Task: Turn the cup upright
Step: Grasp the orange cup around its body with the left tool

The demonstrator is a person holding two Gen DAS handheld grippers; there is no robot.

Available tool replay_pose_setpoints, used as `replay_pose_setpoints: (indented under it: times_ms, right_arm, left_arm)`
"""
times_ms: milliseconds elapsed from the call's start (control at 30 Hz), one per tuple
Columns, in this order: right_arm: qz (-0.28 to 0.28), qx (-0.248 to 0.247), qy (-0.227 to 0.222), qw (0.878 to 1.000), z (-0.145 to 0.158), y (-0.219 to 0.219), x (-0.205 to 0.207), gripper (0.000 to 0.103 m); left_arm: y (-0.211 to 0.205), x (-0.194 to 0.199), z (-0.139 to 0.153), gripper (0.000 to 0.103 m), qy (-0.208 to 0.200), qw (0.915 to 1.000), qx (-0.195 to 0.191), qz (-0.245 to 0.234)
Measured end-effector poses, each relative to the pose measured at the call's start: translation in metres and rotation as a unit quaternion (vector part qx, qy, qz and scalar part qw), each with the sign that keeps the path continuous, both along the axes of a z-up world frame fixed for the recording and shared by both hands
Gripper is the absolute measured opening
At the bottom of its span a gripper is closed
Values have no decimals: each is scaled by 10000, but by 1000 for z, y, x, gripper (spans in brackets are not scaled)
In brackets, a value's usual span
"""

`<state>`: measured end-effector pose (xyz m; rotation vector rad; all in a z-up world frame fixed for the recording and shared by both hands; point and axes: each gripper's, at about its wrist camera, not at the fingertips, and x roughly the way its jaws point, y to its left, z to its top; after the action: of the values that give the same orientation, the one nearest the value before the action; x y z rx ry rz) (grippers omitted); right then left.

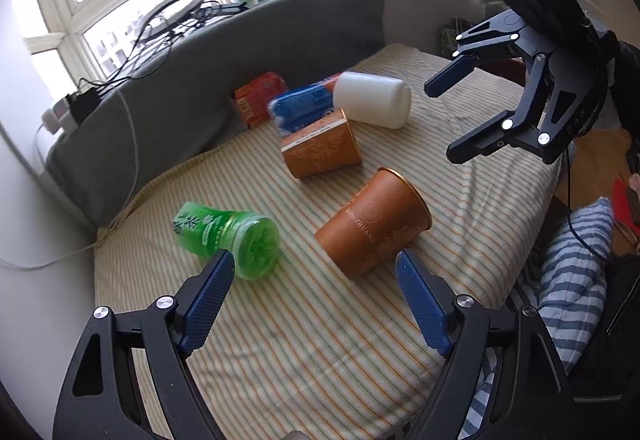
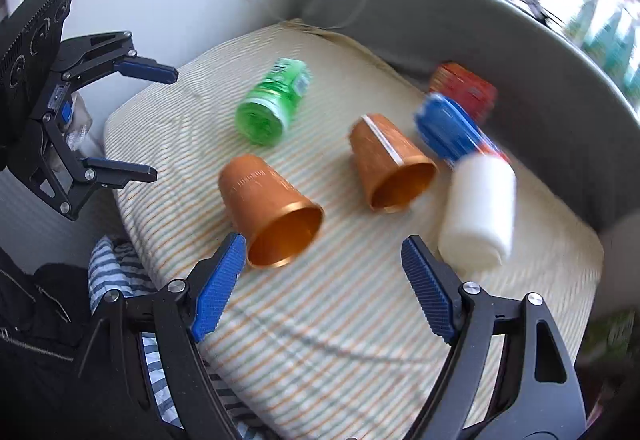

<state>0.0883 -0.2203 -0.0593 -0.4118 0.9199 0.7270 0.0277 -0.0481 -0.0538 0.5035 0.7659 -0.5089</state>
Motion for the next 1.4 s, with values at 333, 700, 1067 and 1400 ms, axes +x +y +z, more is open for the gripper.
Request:
replay_pose_setpoints:
  times_ms: [333, 700, 1067, 1400]
  right_arm:
    - [-1533, 448, 94, 9871, -13, -72, -38, 83]
    - [-2267, 838, 111, 9703, -13, -125, -56, 83]
    - [-2403, 1019, 205, 9651, -16, -137, -53, 83]
    - [-2530, 1086, 219, 9611, -17, -142, -51, 83]
  left_arm:
    - [-59, 16, -22, 84, 759, 9804, 1083, -1457]
    - [-102, 43, -54, 84, 1081, 9486, 2150, -2056]
    - [-119, 48, -75, 84, 1250, 9236, 2690, -2430]
    - [-114, 62, -81, 66, 1306, 9323, 2556, -2200]
